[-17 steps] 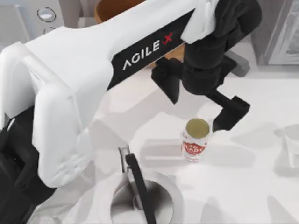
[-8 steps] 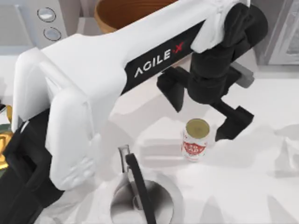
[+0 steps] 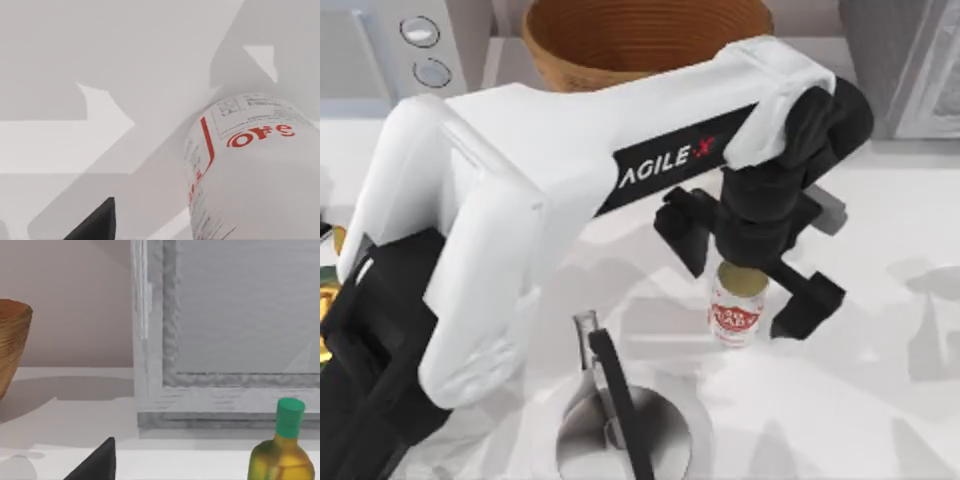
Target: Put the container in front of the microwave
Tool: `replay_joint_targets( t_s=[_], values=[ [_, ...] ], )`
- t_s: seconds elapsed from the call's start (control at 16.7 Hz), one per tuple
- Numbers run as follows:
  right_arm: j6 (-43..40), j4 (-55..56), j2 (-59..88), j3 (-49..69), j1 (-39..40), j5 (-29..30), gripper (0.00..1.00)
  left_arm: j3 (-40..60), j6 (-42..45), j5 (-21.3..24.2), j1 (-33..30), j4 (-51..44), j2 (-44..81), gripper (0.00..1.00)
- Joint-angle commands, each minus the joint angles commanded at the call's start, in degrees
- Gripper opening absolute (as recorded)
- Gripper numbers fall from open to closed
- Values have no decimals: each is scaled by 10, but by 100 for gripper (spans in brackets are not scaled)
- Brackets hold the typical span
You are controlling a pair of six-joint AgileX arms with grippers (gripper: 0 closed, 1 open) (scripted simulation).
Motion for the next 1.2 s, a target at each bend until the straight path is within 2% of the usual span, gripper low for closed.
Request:
replay_joint_targets(
  t_s=[0.24, 1.02, 1.2],
  values=[
    [0, 0, 0, 0, 0, 0, 100, -2, 0, 0, 0, 1, 0, 100],
    [0, 0, 0, 0, 0, 0, 100, -2, 0, 0, 0, 1, 0, 2],
    [0, 0, 0, 0, 0, 0, 100, -2, 0, 0, 0, 1, 0, 0]
  ],
)
